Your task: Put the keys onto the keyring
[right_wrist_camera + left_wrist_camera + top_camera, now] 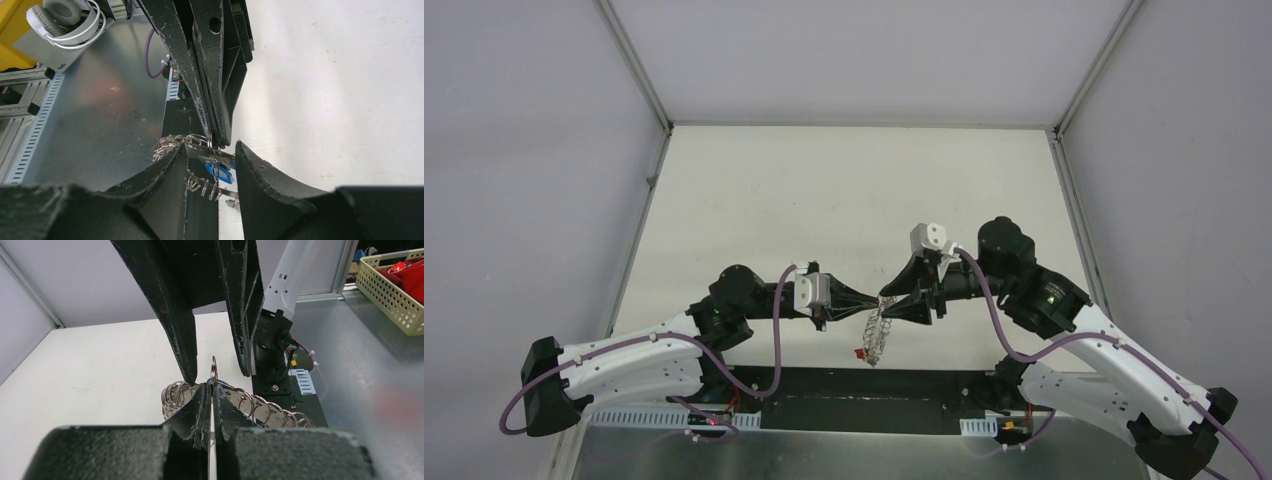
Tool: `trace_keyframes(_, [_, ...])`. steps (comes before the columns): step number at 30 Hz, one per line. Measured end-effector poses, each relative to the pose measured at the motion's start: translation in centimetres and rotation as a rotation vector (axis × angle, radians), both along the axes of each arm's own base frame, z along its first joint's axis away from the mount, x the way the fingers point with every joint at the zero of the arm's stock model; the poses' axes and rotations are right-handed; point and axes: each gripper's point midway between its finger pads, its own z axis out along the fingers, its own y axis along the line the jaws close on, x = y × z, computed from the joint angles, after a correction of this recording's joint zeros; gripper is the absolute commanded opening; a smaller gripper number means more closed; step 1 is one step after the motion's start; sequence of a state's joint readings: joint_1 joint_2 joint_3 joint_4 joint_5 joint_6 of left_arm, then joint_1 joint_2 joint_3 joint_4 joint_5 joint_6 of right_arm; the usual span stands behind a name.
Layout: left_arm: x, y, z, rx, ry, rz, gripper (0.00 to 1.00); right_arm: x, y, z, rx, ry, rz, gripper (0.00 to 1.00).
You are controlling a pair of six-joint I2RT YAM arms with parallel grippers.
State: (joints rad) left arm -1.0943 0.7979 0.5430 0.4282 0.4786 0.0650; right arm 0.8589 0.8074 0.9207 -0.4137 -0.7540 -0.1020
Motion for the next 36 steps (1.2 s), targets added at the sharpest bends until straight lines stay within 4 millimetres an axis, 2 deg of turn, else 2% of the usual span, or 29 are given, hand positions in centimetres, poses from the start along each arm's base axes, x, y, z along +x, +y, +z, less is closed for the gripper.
trace_keyframes(1, [0.0, 0.0, 0.0, -0.003, -0.002, 0.0, 0.0, 0.0, 0.0, 0.0, 0.002, 0.0, 0.002, 0.43])
trace_keyframes(2, [0.0, 0.0, 0.0, -0.004, -0.003, 0.0, 0.0, 0.0, 0.0, 0.1, 0.004, -0.001, 0.003, 0.1])
trace_keyframes(3, [0.0, 0.0, 0.1, -0.007, -0.004, 0.0, 0.0, -0.1, 0.0, 0.2, 0.007, -0.002, 0.006, 0.0])
trace_keyframes(13, [-0.1, 0.1, 0.3, -0.01, -0.001, 0.001, 0.0, -0.1, 0.1, 0.3, 0.012, -0.013, 0.012, 0.0])
trace_keyframes(17, [0.0, 0.2, 0.2, -0.006, -0.002, 0.006, 0.2, 0.0, 0.1, 0.2, 0.005, -0.02, 0.018, 0.0])
trace_keyframes(19, [0.0, 0.4, 0.1, 0.001, -0.002, 0.009, 0.26, 0.0, 0.1, 0.0, -0.014, -0.014, 0.019, 0.0])
trace_keyframes(23, [0.2, 1.0, 0.3, 0.012, -0.014, 0.036, 0.35, -0.2, -0.4, -1.2, -0.087, 0.017, 0.021, 0.0])
trace_keyframes(28, [0.3, 1.1, 0.5, 0.085, -0.017, 0.043, 0.42, 0.0, -0.8, -1.9, -0.163, 0.032, 0.019, 0.0])
trace_keyframes(32, [0.6, 0.7, 0.3, 0.164, 0.002, 0.04, 0.44, 0.5, -0.9, -2.1, -0.223, 0.041, 0.014, 0.0])
trace_keyframes(36, [1.0, -0.1, -1.2, 0.254, 0.048, 0.034, 0.39, 0.8, -1.1, -2.9, -0.285, 0.056, 0.01, 0.0])
